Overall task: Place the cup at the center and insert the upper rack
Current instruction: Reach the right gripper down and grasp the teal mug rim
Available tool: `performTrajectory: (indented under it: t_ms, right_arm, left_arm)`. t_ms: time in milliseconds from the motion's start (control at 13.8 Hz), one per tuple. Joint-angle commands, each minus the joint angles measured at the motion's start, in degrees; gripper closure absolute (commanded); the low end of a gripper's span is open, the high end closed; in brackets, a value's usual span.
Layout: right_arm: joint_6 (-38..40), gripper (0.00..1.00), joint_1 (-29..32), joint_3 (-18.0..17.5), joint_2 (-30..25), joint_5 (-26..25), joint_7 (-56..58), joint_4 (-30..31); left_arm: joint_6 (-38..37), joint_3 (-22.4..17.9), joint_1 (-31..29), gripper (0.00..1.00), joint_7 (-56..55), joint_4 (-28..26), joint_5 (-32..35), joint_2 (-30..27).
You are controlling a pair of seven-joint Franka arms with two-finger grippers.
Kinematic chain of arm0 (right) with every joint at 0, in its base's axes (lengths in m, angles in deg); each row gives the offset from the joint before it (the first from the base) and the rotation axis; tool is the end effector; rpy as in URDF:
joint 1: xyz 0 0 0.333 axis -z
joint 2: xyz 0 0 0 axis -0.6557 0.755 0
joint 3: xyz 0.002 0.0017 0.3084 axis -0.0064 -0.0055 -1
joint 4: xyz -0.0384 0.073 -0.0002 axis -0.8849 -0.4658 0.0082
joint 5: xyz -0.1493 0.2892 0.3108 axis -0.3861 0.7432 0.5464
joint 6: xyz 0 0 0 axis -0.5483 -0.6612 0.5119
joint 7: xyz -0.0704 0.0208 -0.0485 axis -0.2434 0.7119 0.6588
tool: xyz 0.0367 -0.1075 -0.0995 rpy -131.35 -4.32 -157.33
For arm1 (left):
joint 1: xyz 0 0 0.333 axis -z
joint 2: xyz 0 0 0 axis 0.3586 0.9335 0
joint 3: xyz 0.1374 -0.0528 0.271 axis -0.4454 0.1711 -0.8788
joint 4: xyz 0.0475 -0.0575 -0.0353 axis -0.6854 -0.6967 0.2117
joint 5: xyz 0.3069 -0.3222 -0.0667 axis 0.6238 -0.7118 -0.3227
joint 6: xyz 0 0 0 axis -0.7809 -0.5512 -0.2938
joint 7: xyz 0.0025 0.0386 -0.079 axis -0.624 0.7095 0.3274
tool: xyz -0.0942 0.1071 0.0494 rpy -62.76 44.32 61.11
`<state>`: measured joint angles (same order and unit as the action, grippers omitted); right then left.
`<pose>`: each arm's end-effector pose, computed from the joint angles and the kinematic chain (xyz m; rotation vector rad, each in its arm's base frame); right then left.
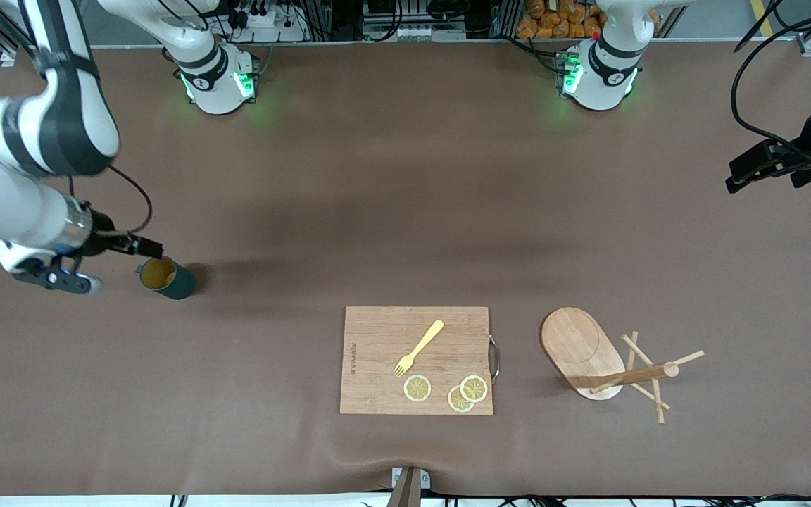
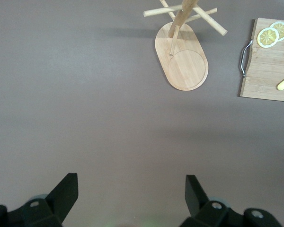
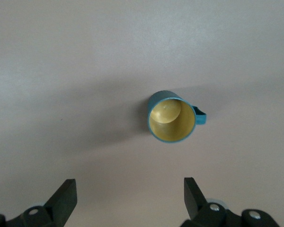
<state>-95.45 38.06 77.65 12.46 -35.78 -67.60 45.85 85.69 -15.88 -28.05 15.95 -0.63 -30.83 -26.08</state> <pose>0.6454 0.0261 0.3351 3.1041 -0.3579 -0.2621 0.6160 -0.0343 0.5958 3.1360 0.1326 -0.0268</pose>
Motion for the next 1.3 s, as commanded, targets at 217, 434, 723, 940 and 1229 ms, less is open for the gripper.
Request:
performTrajectory:
  t_ms: [217,434,723,940,1229]
  right_arm:
    - [-4.9,0.00,2.2,0.1,8.8,0.0,-1.3,-0.8]
    - [-12.6,0.00,2.4,0.2,9.7,0.0,-1.4,3.9]
    - [-15.3,0.00,3.1,0.2,12.8,0.0,-1.4,4.2]
    - [-15.6,0.17,3.2,0.1,13.6,0.1,-1.4,4.2]
    - [-15.7,1.00,3.1,0.1,14.2,0.2,-2.7,4.2]
  left_arm:
    - [-1.0,0.3,-0.3,0.00,0.3,1.4,-0.8,0.2]
    - [-1.0,0.5,-0.3,0.00,0.3,1.2,-0.8,0.3]
    - [-1.0,0.6,-0.3,0.00,0.2,1.0,-0.9,0.3]
    - [-1.0,0.7,-0.3,0.00,0.2,0.8,-0.9,0.3]
    - [-1.1,0.7,-0.3,0.00,0.2,0.6,-0.9,0.2]
